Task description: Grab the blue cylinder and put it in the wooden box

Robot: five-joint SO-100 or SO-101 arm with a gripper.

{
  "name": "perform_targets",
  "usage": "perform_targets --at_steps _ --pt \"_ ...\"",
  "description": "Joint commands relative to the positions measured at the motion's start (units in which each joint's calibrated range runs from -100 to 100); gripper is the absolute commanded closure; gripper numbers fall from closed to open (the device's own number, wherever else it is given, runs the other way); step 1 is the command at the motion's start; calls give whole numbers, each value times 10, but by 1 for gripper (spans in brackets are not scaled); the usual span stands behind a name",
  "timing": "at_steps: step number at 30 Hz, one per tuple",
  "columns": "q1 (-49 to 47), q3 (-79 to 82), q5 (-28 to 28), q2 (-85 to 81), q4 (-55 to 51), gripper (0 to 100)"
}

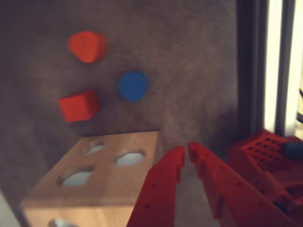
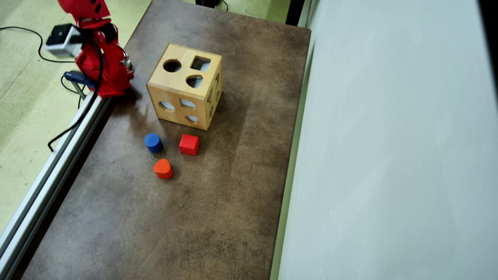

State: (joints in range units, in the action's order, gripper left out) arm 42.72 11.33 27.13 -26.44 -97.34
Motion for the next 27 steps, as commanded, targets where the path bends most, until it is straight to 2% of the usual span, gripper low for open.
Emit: perform_targets --at_steps 1,8,15,22,27 --pt "10 -4 1 102 -3 97" --pt "2 -13 8 218 0 97" --pt "1 -2 69 279 55 97" --pt "1 -3 92 333 68 97" --pt "-10 -2 97 362 139 97"
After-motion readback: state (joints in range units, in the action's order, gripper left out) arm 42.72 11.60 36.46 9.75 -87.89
